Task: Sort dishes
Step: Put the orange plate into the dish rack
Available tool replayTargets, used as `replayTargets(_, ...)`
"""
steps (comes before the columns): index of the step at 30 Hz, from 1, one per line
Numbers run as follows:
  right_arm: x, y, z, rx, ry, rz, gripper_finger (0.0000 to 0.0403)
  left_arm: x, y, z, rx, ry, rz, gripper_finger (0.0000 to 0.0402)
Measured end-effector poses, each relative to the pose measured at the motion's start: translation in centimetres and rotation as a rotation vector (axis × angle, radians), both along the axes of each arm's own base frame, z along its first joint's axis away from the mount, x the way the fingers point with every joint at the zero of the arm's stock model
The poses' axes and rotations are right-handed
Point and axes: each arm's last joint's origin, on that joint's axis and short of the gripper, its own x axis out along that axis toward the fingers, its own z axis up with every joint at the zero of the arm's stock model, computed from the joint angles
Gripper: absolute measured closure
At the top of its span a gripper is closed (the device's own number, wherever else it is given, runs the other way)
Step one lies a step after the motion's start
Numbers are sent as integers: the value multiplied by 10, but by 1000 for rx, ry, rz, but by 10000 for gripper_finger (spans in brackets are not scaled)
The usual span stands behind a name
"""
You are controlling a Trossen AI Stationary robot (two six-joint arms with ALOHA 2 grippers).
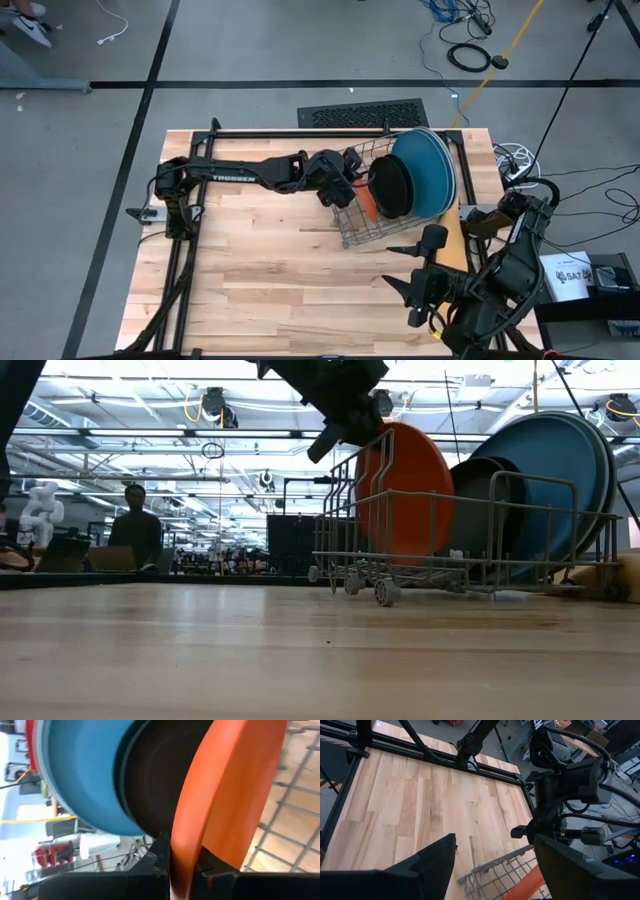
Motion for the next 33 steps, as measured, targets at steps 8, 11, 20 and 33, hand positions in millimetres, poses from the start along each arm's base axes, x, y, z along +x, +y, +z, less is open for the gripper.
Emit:
replayTargets(8, 0, 0, 0, 0, -1, -1, 142, 1, -5, 12, 28, -67, 20, 388)
replayTargets(11, 0, 0, 0, 0, -1, -1, 142, 1, -5, 12, 26, -66, 20, 387)
replayTargets(20, 0, 0, 0, 1, -2, -1, 142, 10, -5, -12, -22, -23, 41, 386)
replayTargets(33, 0, 0, 0, -1, 0, 0, 142, 18, -11, -24, 113, 25, -14, 386)
